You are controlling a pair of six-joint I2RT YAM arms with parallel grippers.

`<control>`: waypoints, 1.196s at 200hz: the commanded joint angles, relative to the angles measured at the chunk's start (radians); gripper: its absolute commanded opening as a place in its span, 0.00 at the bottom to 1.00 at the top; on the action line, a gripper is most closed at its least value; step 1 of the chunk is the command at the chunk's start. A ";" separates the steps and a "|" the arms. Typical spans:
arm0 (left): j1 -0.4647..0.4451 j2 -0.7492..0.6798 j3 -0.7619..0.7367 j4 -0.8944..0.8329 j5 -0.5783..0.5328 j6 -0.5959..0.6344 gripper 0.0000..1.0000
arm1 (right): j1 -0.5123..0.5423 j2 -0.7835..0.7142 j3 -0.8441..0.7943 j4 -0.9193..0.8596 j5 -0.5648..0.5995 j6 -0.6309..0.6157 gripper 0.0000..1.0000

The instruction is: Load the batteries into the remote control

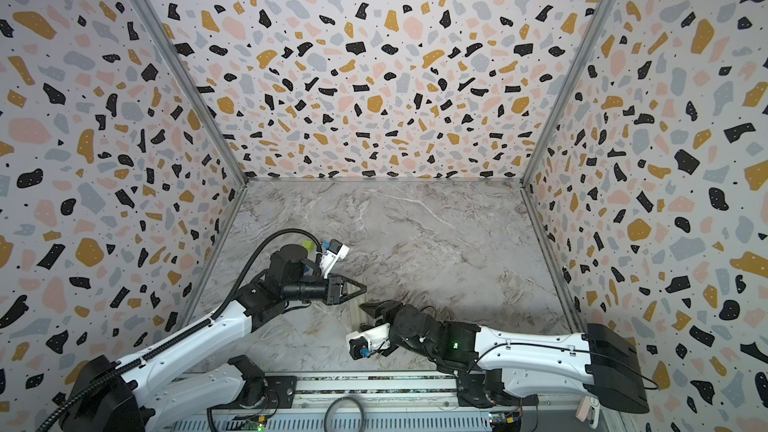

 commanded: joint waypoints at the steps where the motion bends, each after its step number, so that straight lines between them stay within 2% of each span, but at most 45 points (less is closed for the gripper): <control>1: -0.002 -0.004 -0.001 0.019 0.054 -0.009 0.00 | 0.003 -0.004 -0.007 0.048 0.076 -0.026 0.56; 73: -0.002 0.000 -0.002 0.018 0.057 -0.009 0.00 | 0.015 -0.004 -0.026 0.110 0.116 -0.041 0.55; 239: -0.003 0.019 0.007 -0.029 0.024 0.035 0.00 | 0.015 -0.054 -0.045 0.158 0.131 -0.021 0.55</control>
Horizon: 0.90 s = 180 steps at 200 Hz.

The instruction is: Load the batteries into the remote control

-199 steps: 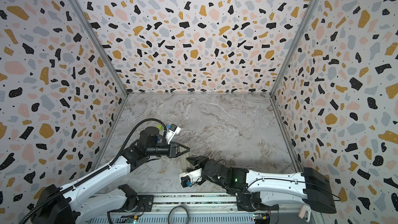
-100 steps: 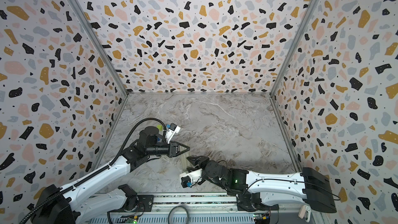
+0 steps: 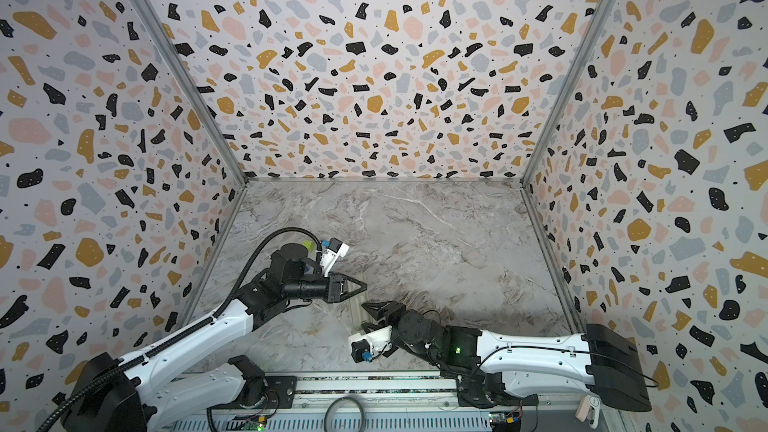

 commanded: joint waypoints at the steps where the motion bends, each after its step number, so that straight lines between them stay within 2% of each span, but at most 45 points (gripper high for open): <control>1: -0.009 0.003 0.006 -0.046 0.035 0.022 0.00 | -0.007 -0.032 0.009 0.070 0.061 0.011 0.55; 180: 0.009 -0.010 0.009 -0.025 0.034 0.002 0.00 | -0.007 -0.017 0.010 0.059 0.025 0.025 0.56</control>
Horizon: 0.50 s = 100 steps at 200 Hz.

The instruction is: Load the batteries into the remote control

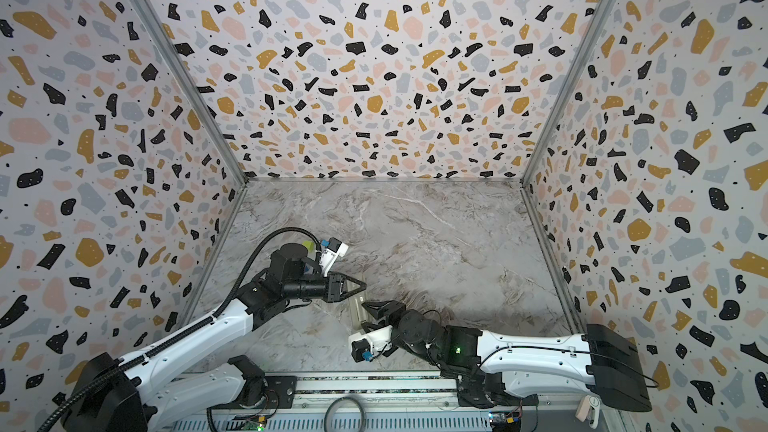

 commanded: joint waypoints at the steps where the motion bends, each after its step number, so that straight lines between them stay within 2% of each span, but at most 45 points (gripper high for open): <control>1: 0.003 -0.010 0.009 -0.019 0.038 0.002 0.00 | -0.006 -0.016 0.012 0.052 0.025 0.021 0.56; 100: 0.011 -0.014 0.013 -0.018 0.040 -0.001 0.00 | -0.006 -0.013 0.016 0.047 0.014 0.021 0.56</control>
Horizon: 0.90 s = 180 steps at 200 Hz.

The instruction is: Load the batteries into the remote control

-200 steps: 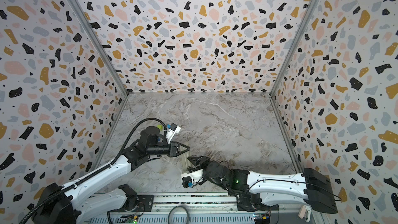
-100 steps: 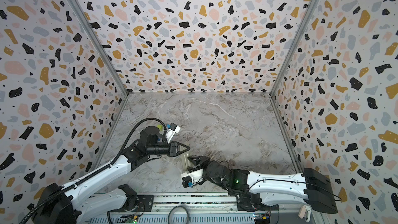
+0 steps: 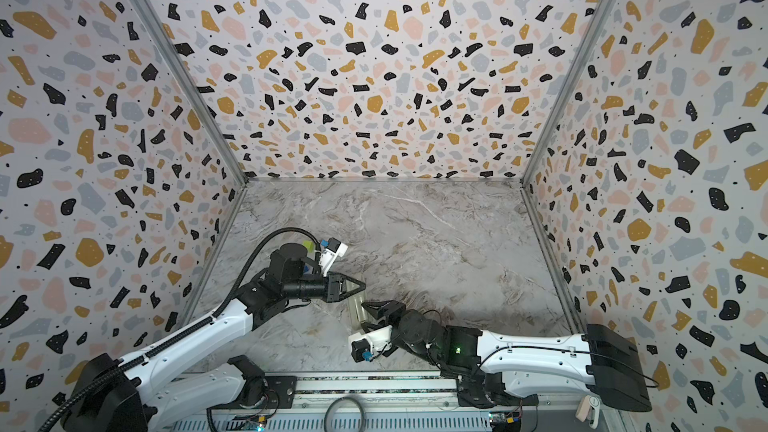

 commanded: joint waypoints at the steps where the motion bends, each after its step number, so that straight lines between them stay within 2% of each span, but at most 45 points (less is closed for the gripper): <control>1: 0.004 -0.013 0.012 -0.009 0.039 -0.001 0.00 | -0.006 -0.012 0.016 0.042 0.018 0.021 0.56; 180: 0.018 -0.023 0.016 0.021 0.034 -0.029 0.00 | -0.006 0.027 0.018 0.046 0.018 0.026 0.60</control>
